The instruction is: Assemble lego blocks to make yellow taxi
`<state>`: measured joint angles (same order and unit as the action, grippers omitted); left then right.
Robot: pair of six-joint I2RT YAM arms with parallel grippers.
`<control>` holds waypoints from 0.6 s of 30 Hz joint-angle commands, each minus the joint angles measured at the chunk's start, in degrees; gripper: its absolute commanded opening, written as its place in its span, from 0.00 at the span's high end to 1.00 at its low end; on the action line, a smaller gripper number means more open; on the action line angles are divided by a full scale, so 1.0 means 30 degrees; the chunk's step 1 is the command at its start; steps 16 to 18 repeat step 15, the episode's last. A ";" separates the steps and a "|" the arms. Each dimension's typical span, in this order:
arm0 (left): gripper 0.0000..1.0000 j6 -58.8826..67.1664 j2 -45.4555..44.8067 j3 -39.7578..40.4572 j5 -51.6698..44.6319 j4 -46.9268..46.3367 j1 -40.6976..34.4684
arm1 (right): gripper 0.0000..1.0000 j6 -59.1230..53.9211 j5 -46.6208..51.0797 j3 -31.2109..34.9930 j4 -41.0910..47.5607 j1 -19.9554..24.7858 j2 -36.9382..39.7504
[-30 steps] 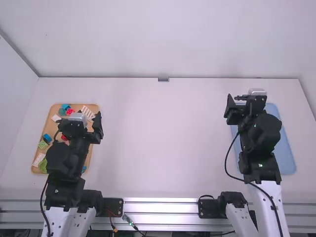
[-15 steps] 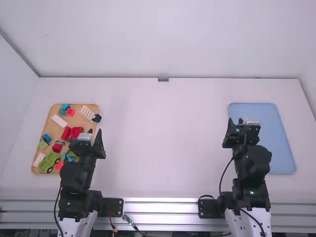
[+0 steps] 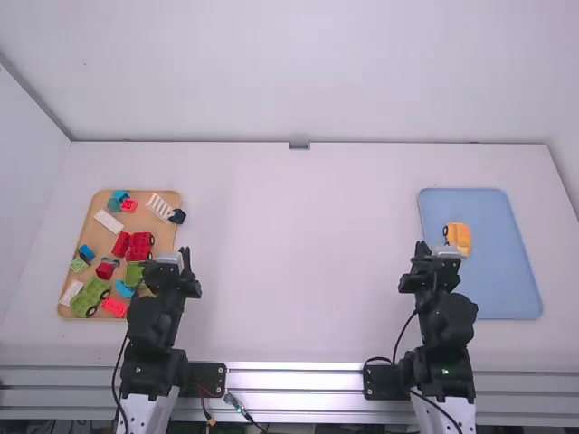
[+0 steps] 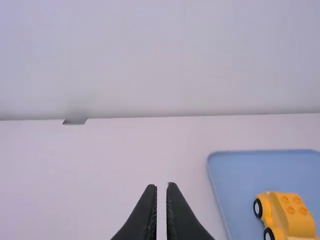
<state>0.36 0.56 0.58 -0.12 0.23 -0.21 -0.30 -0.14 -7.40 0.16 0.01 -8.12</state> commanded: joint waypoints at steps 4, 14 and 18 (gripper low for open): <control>0.97 -0.0120 -0.0186 -0.0193 0.0040 -0.0076 0.0069 | 1.00 0.0098 0.0047 0.1399 -0.0055 -0.0004 0.1442; 1.00 -0.0120 -0.0186 -0.0193 0.0040 -0.0076 0.0069 | 1.00 0.0098 0.0047 0.2466 -0.0055 -0.0004 0.2707; 1.00 -0.0120 -0.0186 -0.0193 0.0040 -0.0076 0.0069 | 1.00 0.0098 0.0047 0.2466 -0.0055 -0.0004 0.2707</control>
